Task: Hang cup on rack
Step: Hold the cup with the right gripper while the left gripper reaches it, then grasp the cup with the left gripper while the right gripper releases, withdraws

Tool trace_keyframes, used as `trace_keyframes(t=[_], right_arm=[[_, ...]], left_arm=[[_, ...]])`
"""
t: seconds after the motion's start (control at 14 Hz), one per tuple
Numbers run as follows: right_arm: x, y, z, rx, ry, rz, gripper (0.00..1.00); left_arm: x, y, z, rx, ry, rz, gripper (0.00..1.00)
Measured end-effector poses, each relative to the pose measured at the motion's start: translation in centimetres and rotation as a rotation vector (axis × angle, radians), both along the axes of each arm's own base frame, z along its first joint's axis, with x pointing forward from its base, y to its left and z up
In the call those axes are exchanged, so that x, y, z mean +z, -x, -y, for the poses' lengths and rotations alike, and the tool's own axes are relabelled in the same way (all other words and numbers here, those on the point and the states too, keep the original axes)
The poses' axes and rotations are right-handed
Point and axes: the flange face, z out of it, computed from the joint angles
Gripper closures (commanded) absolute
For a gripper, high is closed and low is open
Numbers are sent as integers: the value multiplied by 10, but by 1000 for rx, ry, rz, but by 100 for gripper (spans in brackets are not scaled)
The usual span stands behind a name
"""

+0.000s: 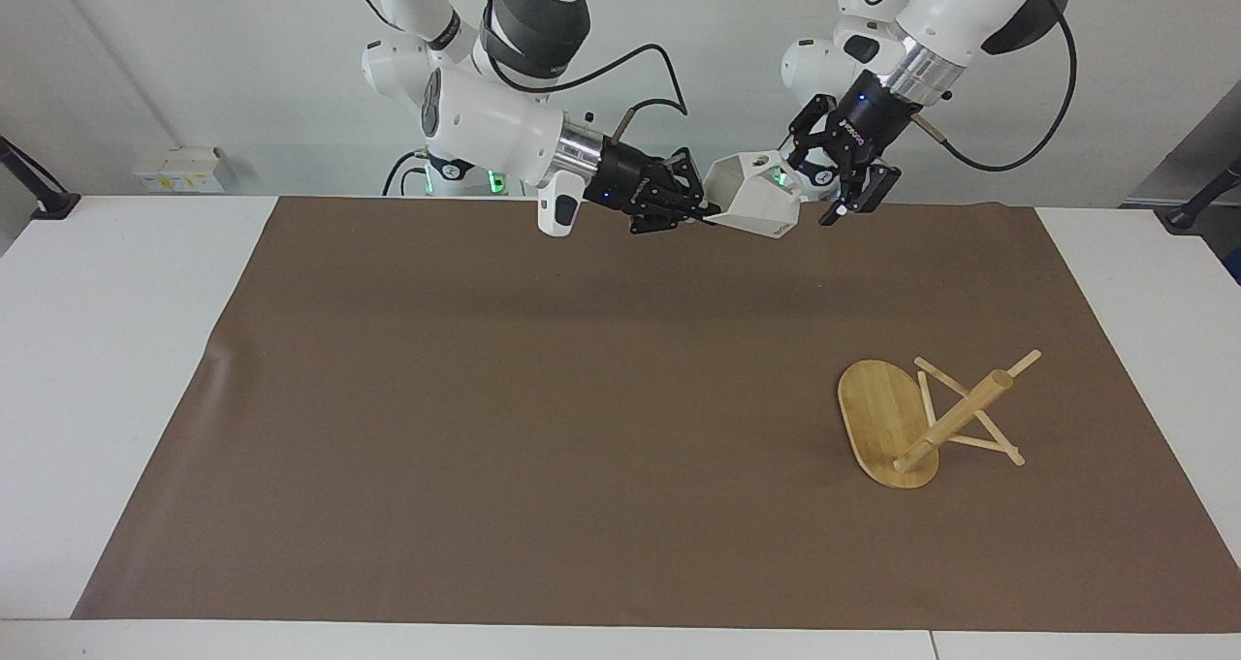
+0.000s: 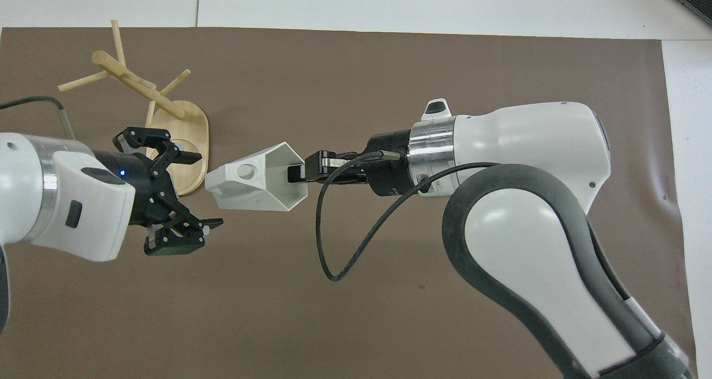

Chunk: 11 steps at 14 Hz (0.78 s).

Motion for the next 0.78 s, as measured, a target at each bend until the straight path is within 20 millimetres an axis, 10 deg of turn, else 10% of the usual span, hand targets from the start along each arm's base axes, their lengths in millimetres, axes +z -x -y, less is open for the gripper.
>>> trace_keyframes(t=[0.78], right_arm=[[0,-1,1,0,6,4,100]], left_arm=[[-29,-4,1,-27,134,79,0]])
